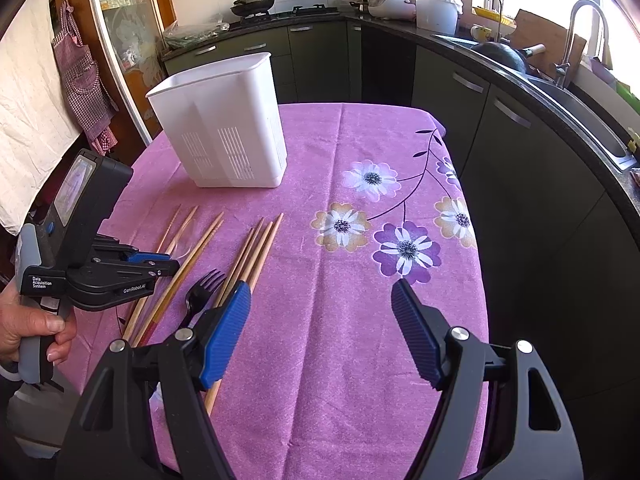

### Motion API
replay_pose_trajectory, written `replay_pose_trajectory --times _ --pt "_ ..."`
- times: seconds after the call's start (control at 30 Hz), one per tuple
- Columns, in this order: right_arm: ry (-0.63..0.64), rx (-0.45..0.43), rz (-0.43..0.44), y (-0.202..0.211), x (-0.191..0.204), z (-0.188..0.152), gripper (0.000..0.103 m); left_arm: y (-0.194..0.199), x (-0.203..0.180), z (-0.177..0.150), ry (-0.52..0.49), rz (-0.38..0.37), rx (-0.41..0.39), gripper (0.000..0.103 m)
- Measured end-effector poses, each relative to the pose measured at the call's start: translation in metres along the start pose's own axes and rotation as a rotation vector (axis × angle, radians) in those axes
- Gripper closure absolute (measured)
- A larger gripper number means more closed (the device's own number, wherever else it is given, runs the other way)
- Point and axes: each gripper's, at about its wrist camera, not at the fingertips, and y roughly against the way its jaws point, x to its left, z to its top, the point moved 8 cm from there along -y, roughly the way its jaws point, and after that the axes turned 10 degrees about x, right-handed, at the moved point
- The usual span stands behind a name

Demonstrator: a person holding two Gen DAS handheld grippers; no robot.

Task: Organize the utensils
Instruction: 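Lower the left tool onto the clear plastic spoon and close it, then lower the right tool onto the black plastic fork and close it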

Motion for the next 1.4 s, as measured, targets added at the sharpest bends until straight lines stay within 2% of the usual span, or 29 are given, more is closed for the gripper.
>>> replay_pose_trajectory --times 0.2,0.3,0.37,0.43,0.63,0.7,0.8,0.97,1.13,1.4 --pt "-0.025 0.056 0.044 -0.006 0.006 -0.001 0.030 0.007 0.005 0.003 0.000 -0.026 -0.049 0.095" --pt "-0.057 0.143 0.093 -0.015 0.013 -0.003 0.030 0.024 0.008 0.003 0.007 -0.056 -0.097 0.095" --pt "-0.098 0.216 0.055 -0.022 0.015 -0.006 0.025 0.039 0.012 0.003 0.020 -0.071 -0.137 0.095" --pt "-0.120 0.256 0.057 -0.026 0.021 -0.008 0.025 0.055 0.017 0.002 0.033 -0.080 -0.184 0.095" --pt "-0.146 0.374 0.126 -0.043 0.060 -0.013 0.041 0.099 0.032 -0.008 0.044 -0.059 -0.315 0.095" --pt "-0.161 0.412 0.128 -0.051 0.072 -0.015 0.062 0.108 0.037 -0.015 0.040 -0.048 -0.338 0.095" --pt "-0.187 0.474 0.151 -0.063 0.091 -0.018 0.078 0.118 0.043 -0.026 0.043 -0.051 -0.362 0.095" --pt "-0.216 0.527 0.156 -0.079 0.110 -0.021 0.083 0.130 0.061 -0.034 0.061 -0.035 -0.405 0.095" --pt "-0.251 0.566 0.134 -0.094 0.114 -0.017 0.084 0.137 0.077 -0.042 0.077 -0.031 -0.426 0.094" --pt "-0.263 0.553 0.008 -0.114 0.118 -0.022 0.084 0.135 0.086 -0.047 0.070 -0.043 -0.428 0.094"
